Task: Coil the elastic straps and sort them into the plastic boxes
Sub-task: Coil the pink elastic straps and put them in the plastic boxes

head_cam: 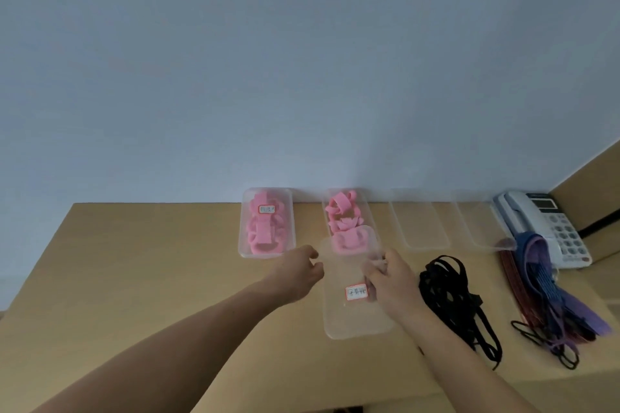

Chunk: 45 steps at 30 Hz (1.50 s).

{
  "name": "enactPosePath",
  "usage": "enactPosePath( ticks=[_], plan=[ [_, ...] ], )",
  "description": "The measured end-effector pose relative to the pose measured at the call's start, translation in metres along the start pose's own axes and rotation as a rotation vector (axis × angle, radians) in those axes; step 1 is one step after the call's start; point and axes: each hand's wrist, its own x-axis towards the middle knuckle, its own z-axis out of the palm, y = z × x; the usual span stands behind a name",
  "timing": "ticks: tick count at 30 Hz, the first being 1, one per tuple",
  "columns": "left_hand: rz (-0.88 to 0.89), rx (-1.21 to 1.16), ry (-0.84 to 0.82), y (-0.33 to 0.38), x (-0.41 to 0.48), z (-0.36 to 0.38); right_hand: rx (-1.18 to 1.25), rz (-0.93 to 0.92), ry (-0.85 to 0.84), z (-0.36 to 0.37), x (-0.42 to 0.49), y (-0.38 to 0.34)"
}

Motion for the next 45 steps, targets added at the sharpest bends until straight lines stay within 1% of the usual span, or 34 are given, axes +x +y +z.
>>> enactPosePath(
  ticks=[5, 8, 10, 14, 17, 22, 26, 28, 31, 35, 39, 45],
  plan=[
    [0.03, -0.103, 0.142, 0.027, 0.033, -0.018, 0.049, -0.045, 0.04, -0.015, 0.032, -0.029],
    [0.016, -0.151, 0.18, 0.04, 0.055, -0.023, 0.05, -0.049, 0.035, -0.021, 0.064, -0.038],
    [-0.005, -0.145, 0.197, 0.045, 0.07, -0.021, 0.01, -0.061, 0.026, -0.023, 0.087, -0.04],
    [-0.079, -0.047, 0.255, 0.046, 0.103, -0.014, -0.036, -0.066, -0.024, -0.018, 0.13, -0.034],
    [-0.156, -0.011, 0.264, 0.045, 0.12, -0.006, -0.019, -0.052, -0.076, -0.008, 0.153, -0.026],
    [-0.235, -0.093, 0.301, 0.043, 0.127, 0.005, -0.028, -0.027, -0.133, -0.001, 0.171, -0.009],
    [-0.268, -0.143, 0.329, 0.042, 0.131, 0.009, -0.086, -0.041, -0.1, -0.008, 0.178, 0.002],
    [-0.294, -0.201, 0.33, 0.041, 0.131, 0.011, -0.154, -0.046, -0.067, -0.013, 0.18, 0.005],
    [-0.349, -0.316, 0.305, 0.043, 0.129, 0.012, -0.198, 0.007, -0.019, -0.018, 0.183, 0.01],
    [-0.398, -0.51, 0.248, 0.045, 0.127, 0.009, -0.229, 0.059, -0.068, -0.018, 0.186, 0.014],
    [-0.425, -0.541, 0.213, 0.044, 0.123, 0.007, -0.286, 0.068, -0.127, -0.017, 0.183, 0.017],
    [-0.459, -0.565, 0.212, 0.044, 0.116, 0.012, -0.323, 0.026, -0.121, -0.022, 0.174, 0.015]
  ],
)
